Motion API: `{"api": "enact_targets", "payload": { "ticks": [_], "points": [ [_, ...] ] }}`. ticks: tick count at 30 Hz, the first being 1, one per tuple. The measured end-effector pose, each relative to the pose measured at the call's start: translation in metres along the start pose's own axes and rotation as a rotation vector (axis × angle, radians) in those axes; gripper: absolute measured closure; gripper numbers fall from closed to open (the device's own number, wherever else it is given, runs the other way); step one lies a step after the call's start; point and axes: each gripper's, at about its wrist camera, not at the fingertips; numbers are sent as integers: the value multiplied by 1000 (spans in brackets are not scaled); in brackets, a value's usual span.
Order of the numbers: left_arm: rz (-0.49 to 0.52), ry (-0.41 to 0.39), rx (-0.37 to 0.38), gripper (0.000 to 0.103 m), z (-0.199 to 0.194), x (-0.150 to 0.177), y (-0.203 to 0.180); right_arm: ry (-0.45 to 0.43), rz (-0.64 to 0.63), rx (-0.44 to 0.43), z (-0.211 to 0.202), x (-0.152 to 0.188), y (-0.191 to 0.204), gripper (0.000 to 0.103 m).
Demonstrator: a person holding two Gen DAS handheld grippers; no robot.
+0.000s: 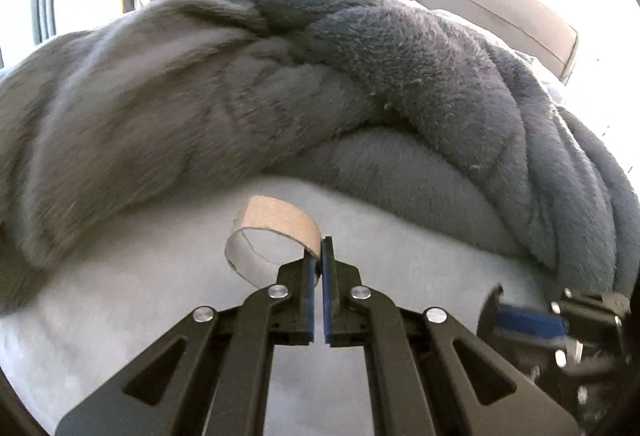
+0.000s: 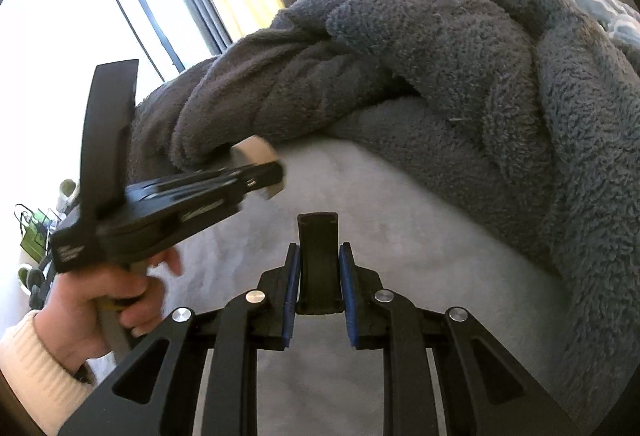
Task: Collect trash
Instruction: 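Carry the tape roll and black clip over the black bin with both tools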
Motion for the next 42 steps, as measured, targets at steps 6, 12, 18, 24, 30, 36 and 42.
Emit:
{"api": "enact_targets", "payload": {
  "ticks": [6, 12, 18, 24, 30, 36, 42],
  "points": [
    [-31, 7, -43, 99, -40, 31, 10, 2, -30, -10, 0, 1, 15, 83],
    [-39, 17, -95, 99, -77, 73, 17, 14, -42, -27, 2, 6, 28, 83],
    [-33, 41, -147, 99, -116, 103, 14, 32, -106, -13, 7, 9, 47, 83],
    [-94, 37, -203, 99, -147, 126, 33, 32, -113, -23, 5, 10, 66, 83],
    [-153, 12, -252, 99, -186, 146, 64, 50, -137, -60, 12, 12, 105, 83],
    [-173, -1, -311, 99, -222, 170, 98, 70, -181, -112, 23, 22, 159, 83],
    [-275, -7, -381, 99, -248, 206, 149, 98, -250, -163, 35, 35, 223, 83]
  ]
}}
Point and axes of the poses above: each gripper's, at about its wrist camera, not at the fingertips, and z roughly the way its jaws point, y to its left, x to its underside, and after that the axes turned 1 degree about -z, right-handed
